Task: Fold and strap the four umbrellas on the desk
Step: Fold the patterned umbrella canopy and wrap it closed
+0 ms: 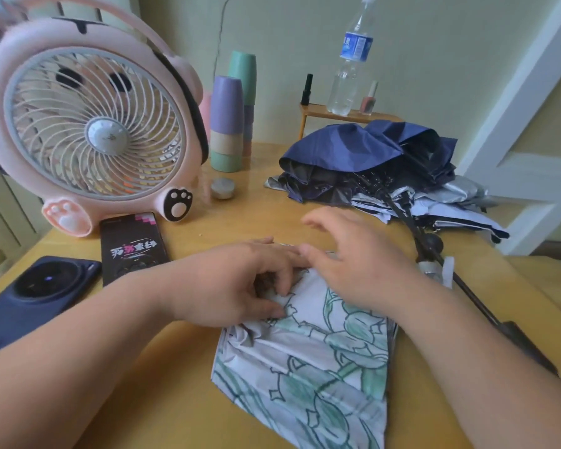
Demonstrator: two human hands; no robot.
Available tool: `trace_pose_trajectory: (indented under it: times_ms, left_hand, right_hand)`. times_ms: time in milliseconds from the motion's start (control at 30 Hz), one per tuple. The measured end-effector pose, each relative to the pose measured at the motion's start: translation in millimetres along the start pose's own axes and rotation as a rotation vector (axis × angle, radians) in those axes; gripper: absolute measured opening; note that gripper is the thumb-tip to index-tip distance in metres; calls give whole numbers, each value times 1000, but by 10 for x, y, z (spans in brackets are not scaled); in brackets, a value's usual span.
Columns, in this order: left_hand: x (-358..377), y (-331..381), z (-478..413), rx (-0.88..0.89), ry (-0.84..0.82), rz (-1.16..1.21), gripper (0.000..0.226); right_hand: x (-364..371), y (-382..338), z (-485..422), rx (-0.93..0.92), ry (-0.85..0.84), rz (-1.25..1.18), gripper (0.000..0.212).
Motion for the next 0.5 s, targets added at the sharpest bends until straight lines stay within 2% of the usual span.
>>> trace_pose_trajectory:
  times_ms: [100,167,233,267,367,433,500]
  left_hand:
    - [-127,10,167,-84,-110,91,30]
    - [-226,54,319,-151,-210,131,34]
    - [-293,88,433,-227,-238,110,34]
    - [-303,91,455,-262,-227,90,31]
    - [-293,87,434,-333,-55,-26,6]
    - [-252,66,412,-396,-43,-38,21]
    - [-209,66,388,-435,-92,-33,22]
  right_hand:
    - [226,-18,-114,12,-248,225,57]
    - [310,-6,-81,19,-264,394,75]
    - [351,-40,-36,29,-226,504,87]
    - [368,-57,-24,37,-208,533,91]
    - [393,-82,-34,59,-184,575,96]
    - [398,-81,-49,69,-179,566,97]
    - [398,-78,-57,78,-175,541,95]
Point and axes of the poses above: each hand's wrist, its own z-axis away from the middle knuckle, its own x-axis out of the palm, y = z × x, the point moved 1 cm from there along -z, towards the middle knuckle, and after that the axes turned 10 degrees about -y, right-handed, at the moved point
